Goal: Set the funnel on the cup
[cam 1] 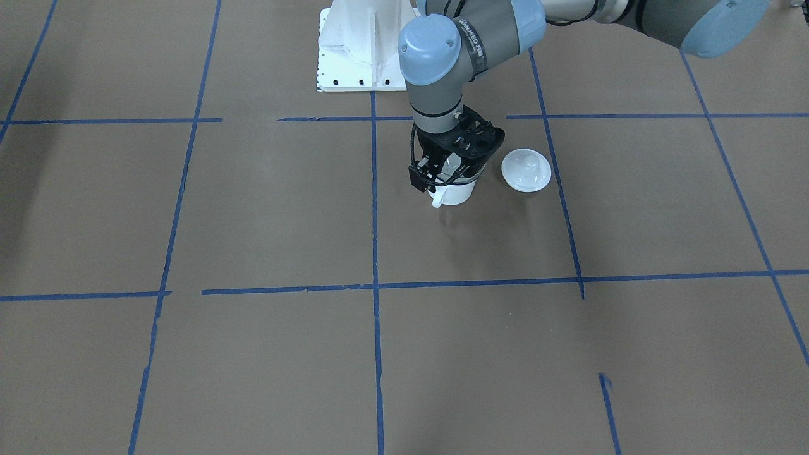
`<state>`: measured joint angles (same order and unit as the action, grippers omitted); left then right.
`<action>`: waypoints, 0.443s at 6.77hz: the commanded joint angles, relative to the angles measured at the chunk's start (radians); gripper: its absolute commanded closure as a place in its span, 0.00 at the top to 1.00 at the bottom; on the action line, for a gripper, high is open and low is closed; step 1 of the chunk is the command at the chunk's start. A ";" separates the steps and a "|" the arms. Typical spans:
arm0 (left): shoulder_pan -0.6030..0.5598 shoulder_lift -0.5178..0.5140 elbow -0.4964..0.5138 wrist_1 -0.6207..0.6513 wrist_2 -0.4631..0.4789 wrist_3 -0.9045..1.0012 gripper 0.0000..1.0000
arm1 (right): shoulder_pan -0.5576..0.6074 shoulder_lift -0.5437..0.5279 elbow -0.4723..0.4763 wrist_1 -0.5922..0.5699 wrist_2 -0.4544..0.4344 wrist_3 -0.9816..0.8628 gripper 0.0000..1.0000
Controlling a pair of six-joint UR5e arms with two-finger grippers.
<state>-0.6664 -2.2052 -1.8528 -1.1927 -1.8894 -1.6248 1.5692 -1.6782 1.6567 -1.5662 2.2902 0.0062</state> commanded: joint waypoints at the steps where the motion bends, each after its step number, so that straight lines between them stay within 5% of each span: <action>1: -0.237 0.140 -0.074 -0.005 -0.122 0.383 1.00 | 0.000 0.000 0.000 0.000 0.000 0.000 1.00; 3: -0.565 0.302 -0.025 -0.059 -0.227 0.957 1.00 | 0.000 0.000 0.000 0.000 0.000 0.000 1.00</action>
<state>-1.0437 -2.0019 -1.9067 -1.2148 -2.0507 -1.0062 1.5693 -1.6782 1.6562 -1.5662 2.2902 0.0061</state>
